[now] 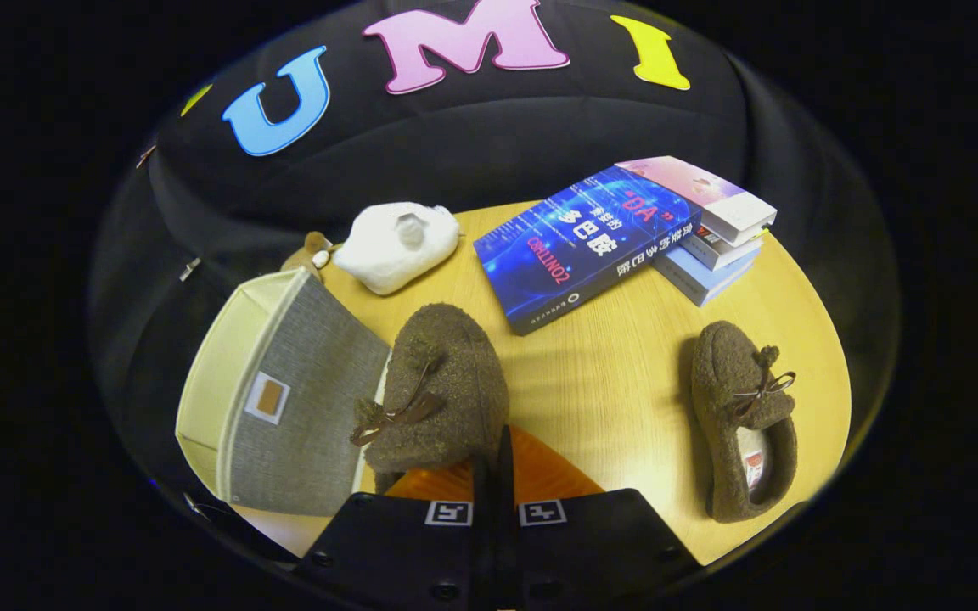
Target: Open the storage box then place both shoes into the box .Put the left shoe in first, then the right shoe, with the right side of both shoes facing outward in a uniform manner.
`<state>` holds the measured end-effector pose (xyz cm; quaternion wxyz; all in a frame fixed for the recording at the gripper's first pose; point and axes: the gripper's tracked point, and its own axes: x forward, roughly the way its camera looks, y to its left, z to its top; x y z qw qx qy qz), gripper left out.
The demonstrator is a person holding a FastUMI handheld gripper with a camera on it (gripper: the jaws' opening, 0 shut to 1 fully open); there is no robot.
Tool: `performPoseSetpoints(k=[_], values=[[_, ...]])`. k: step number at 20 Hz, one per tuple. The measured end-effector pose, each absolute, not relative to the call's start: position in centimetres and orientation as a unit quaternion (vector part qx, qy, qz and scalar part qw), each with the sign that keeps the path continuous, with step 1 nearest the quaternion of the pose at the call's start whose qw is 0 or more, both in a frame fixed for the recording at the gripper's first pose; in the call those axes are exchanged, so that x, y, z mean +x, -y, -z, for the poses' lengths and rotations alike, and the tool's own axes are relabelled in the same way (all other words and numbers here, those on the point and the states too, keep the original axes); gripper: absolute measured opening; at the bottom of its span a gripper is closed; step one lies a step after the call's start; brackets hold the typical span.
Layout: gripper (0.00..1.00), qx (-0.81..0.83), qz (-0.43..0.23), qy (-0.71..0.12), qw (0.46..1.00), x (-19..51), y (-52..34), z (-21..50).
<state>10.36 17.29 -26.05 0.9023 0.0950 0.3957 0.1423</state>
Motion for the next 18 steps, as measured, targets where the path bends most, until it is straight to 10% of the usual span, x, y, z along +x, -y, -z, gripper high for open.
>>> performPoseSetpoints(k=[18], values=[[0.05, 0.162, -0.181, -0.354, 0.903, 8.7, -34.1, 13.5]])
